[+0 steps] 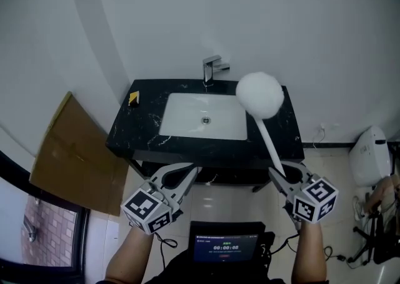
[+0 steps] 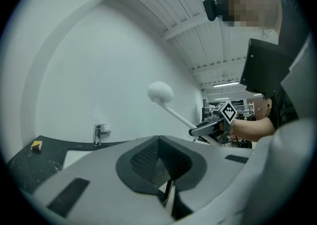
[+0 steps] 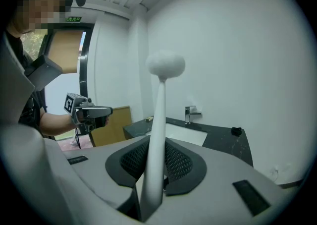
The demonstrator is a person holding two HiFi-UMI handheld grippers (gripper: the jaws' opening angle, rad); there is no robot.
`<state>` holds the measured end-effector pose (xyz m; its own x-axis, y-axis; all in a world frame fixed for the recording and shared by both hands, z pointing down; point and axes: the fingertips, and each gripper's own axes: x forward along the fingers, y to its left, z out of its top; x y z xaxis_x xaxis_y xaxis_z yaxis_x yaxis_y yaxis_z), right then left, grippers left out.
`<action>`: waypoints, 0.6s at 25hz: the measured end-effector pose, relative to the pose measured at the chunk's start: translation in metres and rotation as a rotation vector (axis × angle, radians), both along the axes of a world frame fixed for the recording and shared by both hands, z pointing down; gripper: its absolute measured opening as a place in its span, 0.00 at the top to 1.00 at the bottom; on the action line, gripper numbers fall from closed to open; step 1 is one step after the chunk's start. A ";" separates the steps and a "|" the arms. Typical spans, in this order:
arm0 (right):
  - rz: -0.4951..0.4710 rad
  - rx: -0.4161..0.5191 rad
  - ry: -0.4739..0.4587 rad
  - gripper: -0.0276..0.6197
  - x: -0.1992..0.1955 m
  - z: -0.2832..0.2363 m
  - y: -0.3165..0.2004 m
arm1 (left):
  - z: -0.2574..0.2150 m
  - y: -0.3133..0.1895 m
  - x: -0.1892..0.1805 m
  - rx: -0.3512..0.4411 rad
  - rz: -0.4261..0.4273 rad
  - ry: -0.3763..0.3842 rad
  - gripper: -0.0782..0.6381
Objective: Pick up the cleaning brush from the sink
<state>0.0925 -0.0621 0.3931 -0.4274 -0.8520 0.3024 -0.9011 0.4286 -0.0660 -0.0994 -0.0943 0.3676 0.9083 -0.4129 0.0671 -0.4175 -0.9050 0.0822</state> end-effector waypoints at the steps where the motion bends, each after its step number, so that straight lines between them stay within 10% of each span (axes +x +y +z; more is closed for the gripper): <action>1: -0.003 0.015 -0.011 0.87 0.008 -0.001 0.014 | 0.000 0.013 0.010 -0.015 -0.024 0.004 0.88; 15: -0.049 0.073 -0.073 0.87 0.118 0.008 0.157 | 0.008 0.163 0.125 0.007 -0.301 0.034 0.88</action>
